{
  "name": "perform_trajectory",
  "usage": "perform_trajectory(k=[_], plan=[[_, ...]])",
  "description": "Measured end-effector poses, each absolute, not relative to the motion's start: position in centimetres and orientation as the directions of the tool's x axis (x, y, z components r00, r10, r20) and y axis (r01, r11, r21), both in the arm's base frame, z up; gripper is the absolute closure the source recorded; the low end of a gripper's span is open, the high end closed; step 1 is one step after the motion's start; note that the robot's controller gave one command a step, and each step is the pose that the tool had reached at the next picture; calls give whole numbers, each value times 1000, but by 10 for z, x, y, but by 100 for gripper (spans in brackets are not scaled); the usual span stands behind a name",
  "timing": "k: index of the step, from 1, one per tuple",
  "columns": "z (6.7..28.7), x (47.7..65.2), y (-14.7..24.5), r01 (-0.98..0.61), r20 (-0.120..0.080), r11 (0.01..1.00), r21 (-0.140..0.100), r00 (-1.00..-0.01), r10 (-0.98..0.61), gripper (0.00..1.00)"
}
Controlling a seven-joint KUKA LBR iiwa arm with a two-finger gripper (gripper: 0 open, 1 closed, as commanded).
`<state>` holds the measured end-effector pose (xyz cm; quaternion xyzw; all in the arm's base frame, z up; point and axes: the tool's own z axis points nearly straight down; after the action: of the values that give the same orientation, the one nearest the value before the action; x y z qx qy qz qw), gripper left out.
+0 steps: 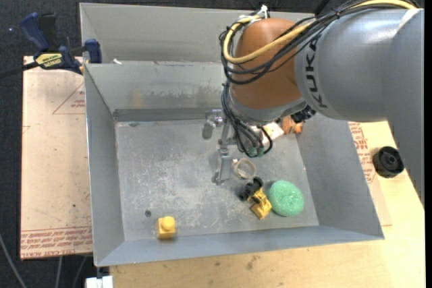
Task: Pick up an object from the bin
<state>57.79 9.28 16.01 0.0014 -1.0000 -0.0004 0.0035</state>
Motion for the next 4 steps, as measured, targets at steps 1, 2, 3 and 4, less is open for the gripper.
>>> perform_trajectory(k=[1,2,3,4], plan=[[165,580,92,0,-1,1000,2,-1000,0,0],[140,573,61,-30,-9,1000,5,-1000,-30,0],[137,593,-24,-142,-2,990,1,-990,-142,0],[128,593,-13,-289,-2,957,0,-957,-289,0]])
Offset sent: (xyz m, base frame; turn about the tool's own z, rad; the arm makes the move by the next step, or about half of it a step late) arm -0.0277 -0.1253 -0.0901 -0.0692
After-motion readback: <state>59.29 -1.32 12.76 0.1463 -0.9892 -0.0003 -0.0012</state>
